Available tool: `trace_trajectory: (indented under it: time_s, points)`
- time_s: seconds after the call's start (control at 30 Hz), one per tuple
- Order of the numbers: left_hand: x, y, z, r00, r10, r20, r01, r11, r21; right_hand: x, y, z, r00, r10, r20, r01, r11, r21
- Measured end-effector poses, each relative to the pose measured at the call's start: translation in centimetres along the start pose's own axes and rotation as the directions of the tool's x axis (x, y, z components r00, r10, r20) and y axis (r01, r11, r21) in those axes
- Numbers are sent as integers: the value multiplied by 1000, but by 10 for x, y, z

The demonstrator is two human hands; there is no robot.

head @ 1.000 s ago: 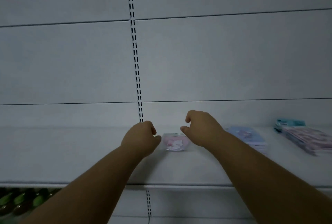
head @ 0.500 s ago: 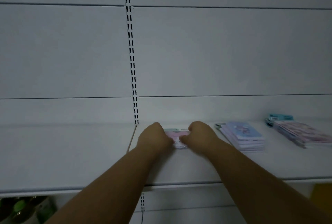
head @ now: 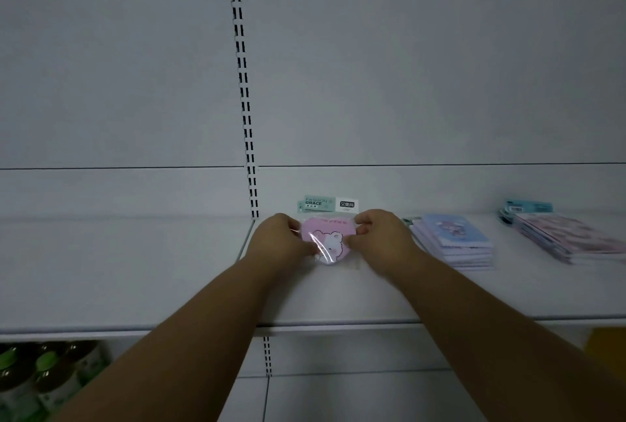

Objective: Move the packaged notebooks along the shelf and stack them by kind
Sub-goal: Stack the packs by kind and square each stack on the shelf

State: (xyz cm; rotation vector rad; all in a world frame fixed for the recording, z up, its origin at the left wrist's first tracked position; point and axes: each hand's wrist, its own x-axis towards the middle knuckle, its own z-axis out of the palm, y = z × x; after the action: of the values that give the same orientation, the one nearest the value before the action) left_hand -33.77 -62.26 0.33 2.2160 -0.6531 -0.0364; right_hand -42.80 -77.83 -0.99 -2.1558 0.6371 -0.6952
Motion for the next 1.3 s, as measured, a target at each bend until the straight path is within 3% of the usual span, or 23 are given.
trace_trajectory:
  time_s: [0.1, 0.3, 0.4, 0.5, 0.57, 0.67, 1.1, 1.3]
  points:
    - [-2, 1, -1, 999, -8, 37, 5, 997, 81, -2, -1, 0, 998, 54, 25, -52, 996, -75]
    - [-5, 1, -4, 1000, -10, 24, 4, 968, 250, -6, -11, 0, 998, -16, 60, 35, 942, -334]
    - [-9, -2, -9, 997, 77, -1, -73, 958, 276, -12, -9, -4, 992, -108, 64, 124, 919, -374]
    - [-18, -8, -15, 982, 171, 77, -185, 945, 270, -21, -4, -16, 970, -207, 124, 238, 901, -363]
    - [-24, -11, -17, 967, 219, 128, -248, 920, 302, -28, -2, -23, 955, -219, 200, 281, 885, -372]
    - [-34, -15, -15, 951, 295, 91, -308, 890, 337, -36, -3, -26, 943, -224, 248, 310, 864, -396]
    - [-32, -25, -14, 924, 381, 31, -367, 861, 353, -51, -7, -15, 954, -269, 135, 301, 856, -420]
    - [-34, -13, -14, 876, 483, 3, -442, 800, 406, -55, -1, -24, 954, -301, -5, 270, 861, -431]
